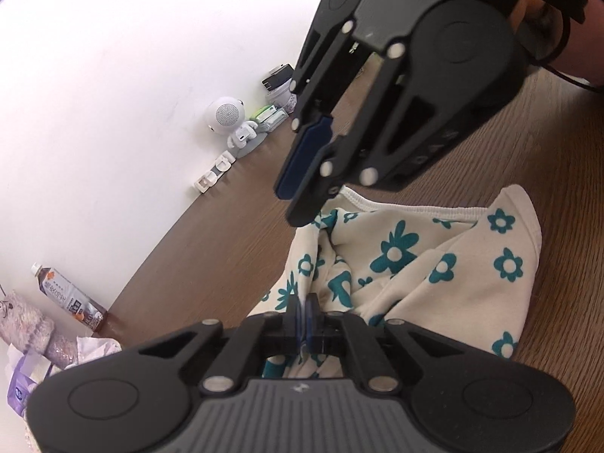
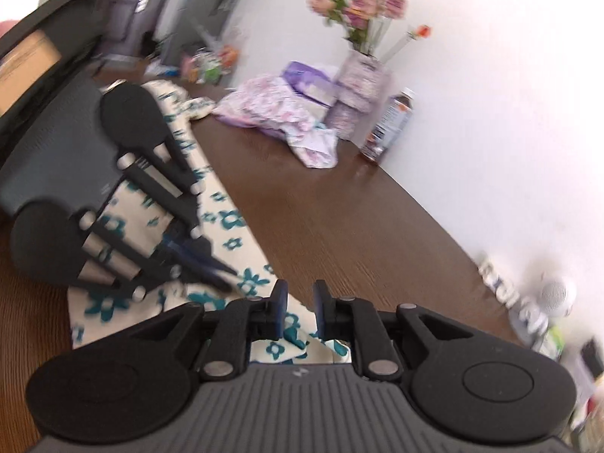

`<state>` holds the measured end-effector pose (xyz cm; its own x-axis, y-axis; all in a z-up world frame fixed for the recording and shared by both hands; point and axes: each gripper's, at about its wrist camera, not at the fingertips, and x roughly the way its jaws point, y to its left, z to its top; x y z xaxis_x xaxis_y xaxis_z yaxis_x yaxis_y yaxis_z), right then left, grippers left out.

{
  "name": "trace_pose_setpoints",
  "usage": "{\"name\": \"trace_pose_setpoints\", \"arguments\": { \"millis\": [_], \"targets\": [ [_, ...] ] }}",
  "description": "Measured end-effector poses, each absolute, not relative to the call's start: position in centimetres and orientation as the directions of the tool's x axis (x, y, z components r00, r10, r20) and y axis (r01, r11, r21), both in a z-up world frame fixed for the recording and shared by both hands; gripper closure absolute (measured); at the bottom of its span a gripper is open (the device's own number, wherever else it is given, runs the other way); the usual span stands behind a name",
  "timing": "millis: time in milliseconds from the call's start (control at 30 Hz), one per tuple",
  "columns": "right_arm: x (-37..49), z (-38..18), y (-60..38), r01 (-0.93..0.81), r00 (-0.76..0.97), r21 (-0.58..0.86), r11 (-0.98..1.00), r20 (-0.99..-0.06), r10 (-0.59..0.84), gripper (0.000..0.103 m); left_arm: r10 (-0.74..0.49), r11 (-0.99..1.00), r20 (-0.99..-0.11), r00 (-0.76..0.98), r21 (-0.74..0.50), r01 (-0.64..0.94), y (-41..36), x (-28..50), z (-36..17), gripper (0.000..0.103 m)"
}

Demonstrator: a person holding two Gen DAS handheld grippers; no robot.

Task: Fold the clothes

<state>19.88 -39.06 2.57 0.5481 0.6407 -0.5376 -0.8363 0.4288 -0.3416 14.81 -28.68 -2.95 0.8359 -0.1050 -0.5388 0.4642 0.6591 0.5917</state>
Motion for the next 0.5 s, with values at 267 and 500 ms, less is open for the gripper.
{"name": "trace_pose_setpoints", "arguments": {
  "millis": [267,500],
  "targets": [
    [21.0,1.0,-38.2,-0.828,0.532,-0.243,0.506,-0.627,0.569,0.089,-0.110,0.738,-0.551,0.827,0.512,0.440,-28.0,15.6,-0.6,0.093],
    [19.2,1.5,-38.7,-0.823,0.545,-0.248,0.511,-0.601,0.585,0.073,-0.112,0.768,-0.571,0.813,0.470,0.436,-27.4,15.7,-0.6,0.097]
  ]
}}
